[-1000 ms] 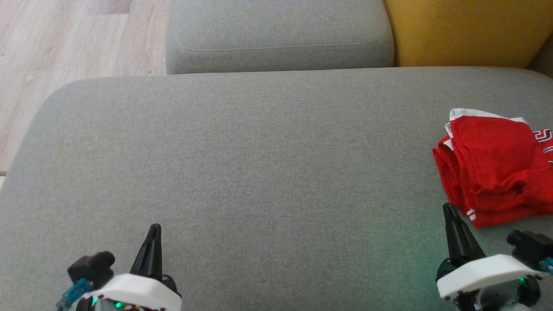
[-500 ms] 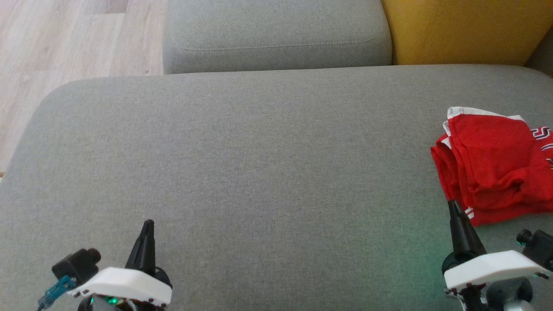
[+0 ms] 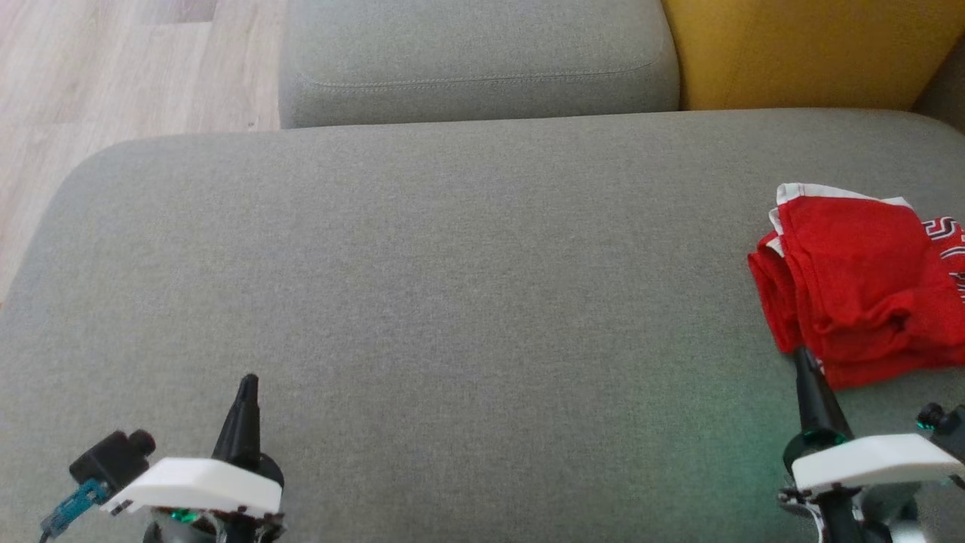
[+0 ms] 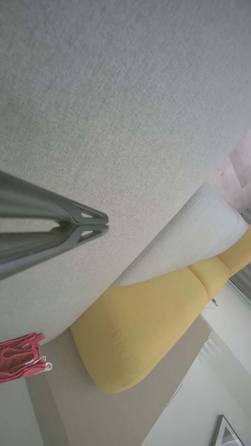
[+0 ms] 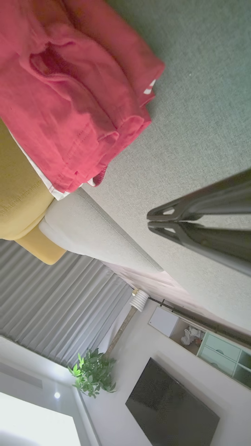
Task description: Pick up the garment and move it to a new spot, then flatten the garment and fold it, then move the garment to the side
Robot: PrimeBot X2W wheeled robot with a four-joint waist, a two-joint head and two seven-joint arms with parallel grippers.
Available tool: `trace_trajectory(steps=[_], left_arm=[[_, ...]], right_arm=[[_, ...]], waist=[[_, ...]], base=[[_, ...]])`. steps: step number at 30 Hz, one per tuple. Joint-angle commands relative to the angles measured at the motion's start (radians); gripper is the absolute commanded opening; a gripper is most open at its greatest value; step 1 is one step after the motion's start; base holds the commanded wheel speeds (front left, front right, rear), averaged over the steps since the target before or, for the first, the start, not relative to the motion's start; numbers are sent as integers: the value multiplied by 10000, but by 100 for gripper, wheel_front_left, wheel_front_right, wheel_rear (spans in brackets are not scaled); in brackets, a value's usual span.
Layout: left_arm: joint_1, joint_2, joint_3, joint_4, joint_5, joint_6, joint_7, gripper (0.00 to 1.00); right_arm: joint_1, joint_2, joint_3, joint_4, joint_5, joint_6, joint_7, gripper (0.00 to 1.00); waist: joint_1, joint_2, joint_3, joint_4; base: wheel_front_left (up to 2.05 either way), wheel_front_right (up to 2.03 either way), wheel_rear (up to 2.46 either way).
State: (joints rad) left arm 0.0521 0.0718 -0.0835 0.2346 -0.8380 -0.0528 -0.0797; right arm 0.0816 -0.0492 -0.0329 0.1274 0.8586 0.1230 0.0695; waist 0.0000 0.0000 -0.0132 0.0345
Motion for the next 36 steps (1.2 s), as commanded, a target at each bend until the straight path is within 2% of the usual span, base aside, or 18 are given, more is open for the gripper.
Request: trace_trajectory(steps=[1,36], left_arm=[[-587,28,298,-250,-354,-77,72,0],[-1133,-82,1177,-57,-4349,-456,1055,0]], right_arm=[[-613,-225,57,-252,392,41,-45,0],[-1289,-252,-214,507,4398,60,57,0]], waist=[[0,0,5,-10],[0,0,90,-191]], base=[[0,0,0],[0,0,0]])
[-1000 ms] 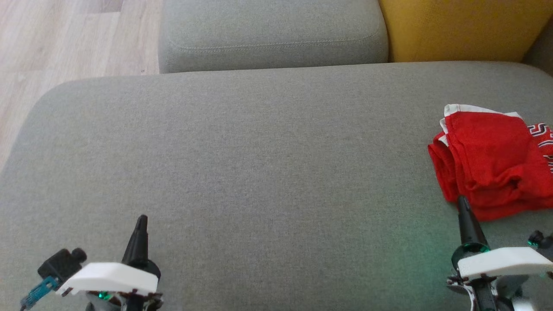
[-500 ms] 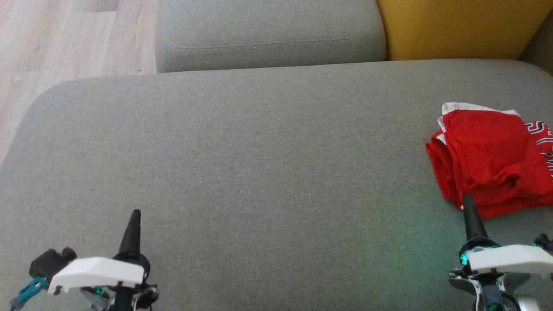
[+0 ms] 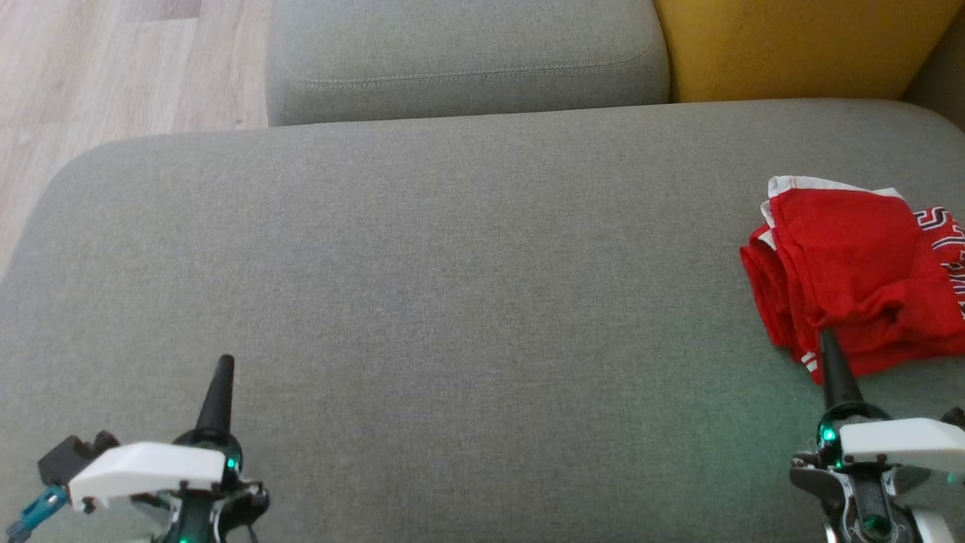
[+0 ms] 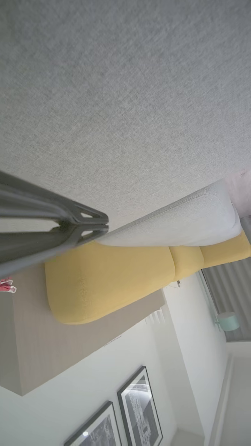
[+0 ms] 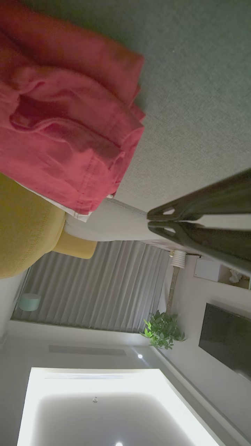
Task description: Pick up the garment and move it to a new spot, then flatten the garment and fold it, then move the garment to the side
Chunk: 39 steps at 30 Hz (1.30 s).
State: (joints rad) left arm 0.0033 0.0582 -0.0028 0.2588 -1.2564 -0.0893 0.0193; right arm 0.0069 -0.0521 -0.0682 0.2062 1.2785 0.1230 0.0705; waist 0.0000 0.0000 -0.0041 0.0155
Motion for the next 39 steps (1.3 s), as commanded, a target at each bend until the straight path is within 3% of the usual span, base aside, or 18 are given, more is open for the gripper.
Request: trace_trajectory(steps=[1,29,39], left_arm=[[-661,51,396,-293,-283,-103,94,0],[-1110,-43,1124,-135,-3556,-414,906,0],[-1111,-49,1132,-135,-3549,-414,912,0]], right_arm=[[-561,-223,130,-258,316,61,51,0],[-1119,-214,-135,367,3569,77,169,0],[-1122,-187,-173,369,3537,77,200,0]], waist=[[0,0,3,-6],[0,0,73,-155],[0,0,73,-155]], base=[[0,0,0],[0,0,0],[0,0,0]])
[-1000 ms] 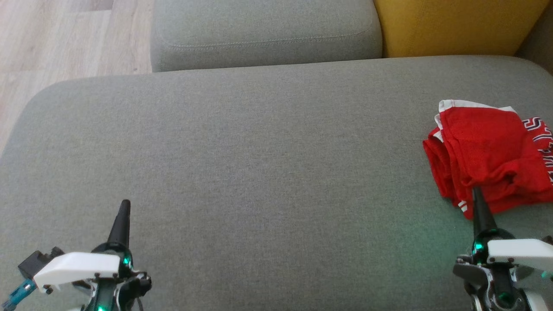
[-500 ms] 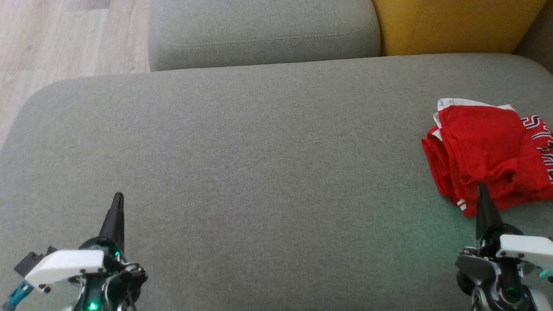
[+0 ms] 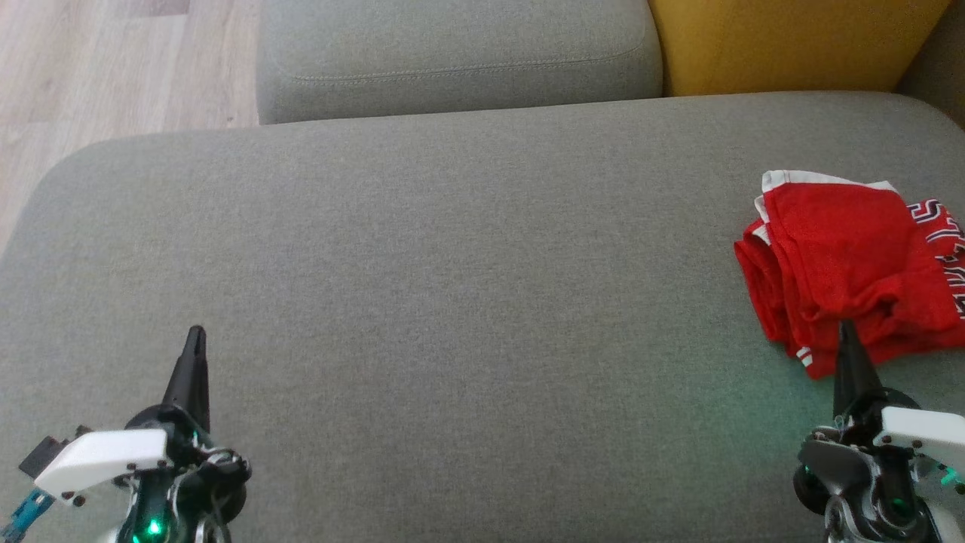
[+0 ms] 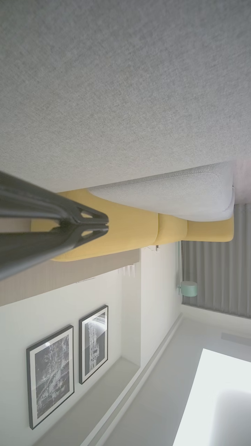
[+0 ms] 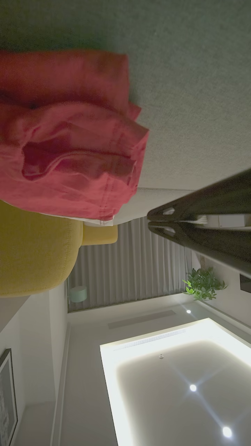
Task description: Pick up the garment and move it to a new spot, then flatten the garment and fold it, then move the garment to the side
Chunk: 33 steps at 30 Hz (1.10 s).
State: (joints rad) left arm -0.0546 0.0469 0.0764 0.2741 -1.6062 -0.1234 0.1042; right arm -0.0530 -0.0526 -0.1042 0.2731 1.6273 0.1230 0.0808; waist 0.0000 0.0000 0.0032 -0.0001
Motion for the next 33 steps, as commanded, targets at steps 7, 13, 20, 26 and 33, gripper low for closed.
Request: trace_trajectory(steps=[7,13,20,26,33], left_arm=[[-532,61,345,-289,-48,-73,67,0],[-532,59,348,-289,-45,-73,69,0],[-533,56,352,-289,-42,-73,72,0],[-533,54,355,-289,-39,-73,75,0],[-533,52,358,-289,-37,-73,77,0]], right_arm=[[-526,-164,163,-298,28,77,116,0],[-528,-150,144,-297,12,77,132,0],[-529,-137,125,-296,-3,77,146,0],[-531,-125,108,-295,-18,77,160,0],[-532,-112,89,-294,-33,77,175,0]], waist=[[0,0,0,1],[0,0,0,1],[0,0,0,1],[0,0,0,1],[0,0,0,1]], base=[[0,0,0],[0,0,0],[0,0,0],[0,0,0],[0,0,0]])
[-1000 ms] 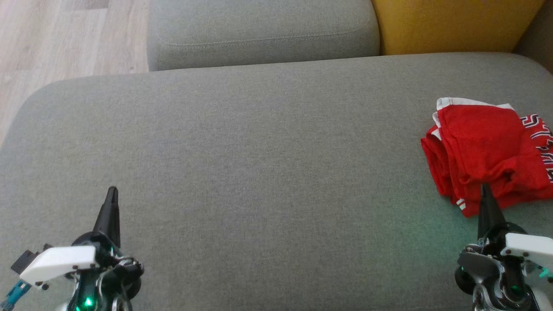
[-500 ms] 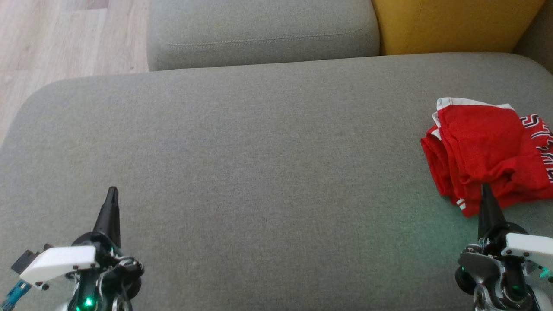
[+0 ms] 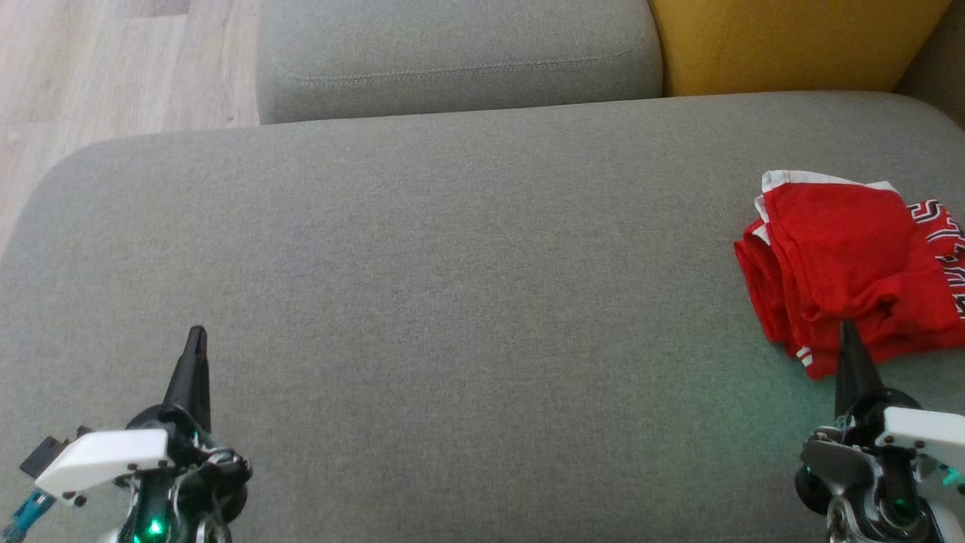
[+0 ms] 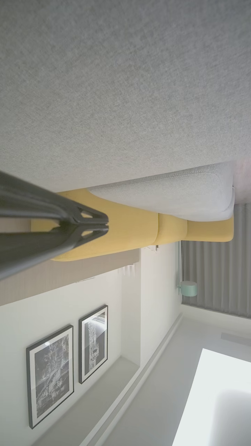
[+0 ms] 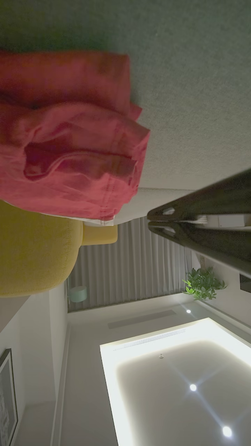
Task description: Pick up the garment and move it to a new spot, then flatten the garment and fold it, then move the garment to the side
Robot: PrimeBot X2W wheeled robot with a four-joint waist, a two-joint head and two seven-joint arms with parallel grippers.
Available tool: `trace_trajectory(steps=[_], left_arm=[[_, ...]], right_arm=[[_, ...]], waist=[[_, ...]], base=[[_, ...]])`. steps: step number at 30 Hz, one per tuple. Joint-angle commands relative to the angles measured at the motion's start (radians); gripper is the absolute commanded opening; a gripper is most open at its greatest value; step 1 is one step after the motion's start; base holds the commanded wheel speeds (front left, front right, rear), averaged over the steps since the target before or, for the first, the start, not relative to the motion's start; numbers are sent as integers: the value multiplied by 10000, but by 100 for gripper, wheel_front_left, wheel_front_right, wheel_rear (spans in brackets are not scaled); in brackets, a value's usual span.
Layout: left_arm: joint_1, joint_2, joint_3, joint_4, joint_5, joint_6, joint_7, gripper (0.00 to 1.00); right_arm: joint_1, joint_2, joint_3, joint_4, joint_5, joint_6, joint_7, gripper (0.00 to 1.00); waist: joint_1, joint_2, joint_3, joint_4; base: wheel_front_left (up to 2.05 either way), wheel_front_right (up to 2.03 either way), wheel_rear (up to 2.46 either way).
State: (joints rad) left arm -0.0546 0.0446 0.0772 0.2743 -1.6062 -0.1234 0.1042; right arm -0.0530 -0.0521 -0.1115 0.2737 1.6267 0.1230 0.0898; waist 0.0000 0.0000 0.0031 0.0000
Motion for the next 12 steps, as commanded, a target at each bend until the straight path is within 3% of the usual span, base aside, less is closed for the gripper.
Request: trace_trajectory(steps=[1,12], left_arm=[[-533,75,351,-291,-36,-73,78,0],[-534,72,355,-291,-33,-73,81,0]], right_arm=[[-532,-116,160,-299,-30,77,87,0],[-535,-97,133,-298,-52,77,108,0]], waist=[[0,0,0,0],[0,0,0,0]], base=[[0,0,0],[0,0,0]])
